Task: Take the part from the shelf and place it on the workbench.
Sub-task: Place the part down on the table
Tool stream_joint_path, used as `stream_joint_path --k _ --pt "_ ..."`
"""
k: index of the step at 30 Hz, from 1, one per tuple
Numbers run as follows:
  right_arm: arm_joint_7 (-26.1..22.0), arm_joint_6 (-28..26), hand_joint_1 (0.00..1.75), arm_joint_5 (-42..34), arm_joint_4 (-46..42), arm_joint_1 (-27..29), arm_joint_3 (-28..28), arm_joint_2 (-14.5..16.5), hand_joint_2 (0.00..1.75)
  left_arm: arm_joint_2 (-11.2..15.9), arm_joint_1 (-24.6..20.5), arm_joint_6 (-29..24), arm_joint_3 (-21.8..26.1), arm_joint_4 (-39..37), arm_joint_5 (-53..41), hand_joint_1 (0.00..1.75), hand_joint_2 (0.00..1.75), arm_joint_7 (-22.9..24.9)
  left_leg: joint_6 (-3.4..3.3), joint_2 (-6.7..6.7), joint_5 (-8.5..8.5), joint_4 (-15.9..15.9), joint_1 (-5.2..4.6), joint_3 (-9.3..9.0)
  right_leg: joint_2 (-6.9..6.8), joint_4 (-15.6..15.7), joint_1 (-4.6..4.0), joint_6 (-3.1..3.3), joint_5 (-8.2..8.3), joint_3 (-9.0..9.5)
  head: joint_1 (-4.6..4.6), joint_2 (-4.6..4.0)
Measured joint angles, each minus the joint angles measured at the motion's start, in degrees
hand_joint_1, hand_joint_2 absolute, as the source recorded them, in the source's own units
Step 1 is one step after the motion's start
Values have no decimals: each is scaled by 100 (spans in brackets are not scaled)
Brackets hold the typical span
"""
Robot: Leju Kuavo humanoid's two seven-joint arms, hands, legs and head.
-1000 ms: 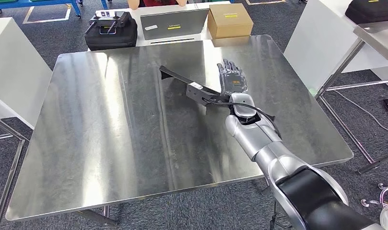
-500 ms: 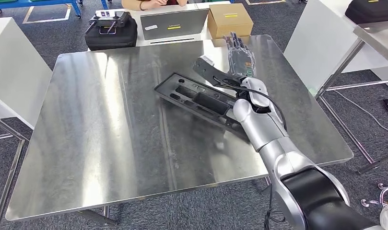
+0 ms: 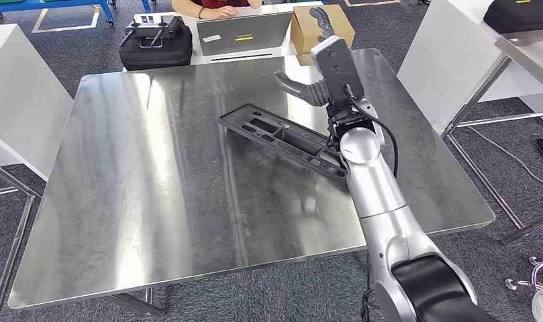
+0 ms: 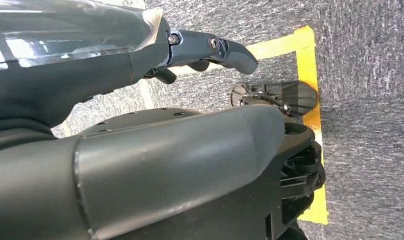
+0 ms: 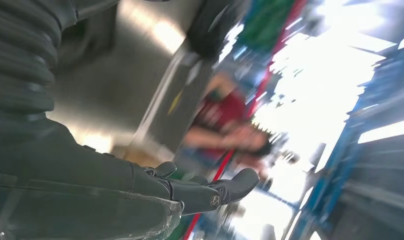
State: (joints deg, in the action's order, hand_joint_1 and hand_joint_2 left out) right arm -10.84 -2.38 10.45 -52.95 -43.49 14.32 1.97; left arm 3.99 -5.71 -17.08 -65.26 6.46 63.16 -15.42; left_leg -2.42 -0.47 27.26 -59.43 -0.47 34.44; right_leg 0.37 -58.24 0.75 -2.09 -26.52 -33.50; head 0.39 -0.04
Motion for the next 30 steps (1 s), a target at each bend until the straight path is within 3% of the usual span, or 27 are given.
stream_joint_path --k 6,13,21,25,30 --pt "-188 694 0 -1648 -1772 837 125 3 175 3 36 10 0 -1 97 0 0 -138 0 2 1 1 0 3 0 0 0 0 -1 -6 0 0" --pt "-468 1224 0 -2619 -3399 1648 332 -47 175 -11 55 -4 2 -8 207 0 0 -310 0 1 1 3 0 3 1 1 0 1 -1 -5 0 0" --pt "-557 1872 0 -3299 -4498 2281 501 -149 175 -47 63 -6 0 -27 304 0 0 -314 0 1 1 3 0 -1 0 1 0 1 -1 -1 1 0" --pt "-571 2133 0 -3543 -4788 2557 531 -208 0 -64 63 -14 -1 -62 355 0 0 -337 0 2 1 3 0 -1 0 1 0 1 -1 -1 0 0" --pt "-604 2295 0 -3694 -4954 2787 544 -282 0 -82 63 -21 -32 -98 353 0 0 -376 0 2 1 3 0 -2 0 1 0 1 -1 -1 0 0"
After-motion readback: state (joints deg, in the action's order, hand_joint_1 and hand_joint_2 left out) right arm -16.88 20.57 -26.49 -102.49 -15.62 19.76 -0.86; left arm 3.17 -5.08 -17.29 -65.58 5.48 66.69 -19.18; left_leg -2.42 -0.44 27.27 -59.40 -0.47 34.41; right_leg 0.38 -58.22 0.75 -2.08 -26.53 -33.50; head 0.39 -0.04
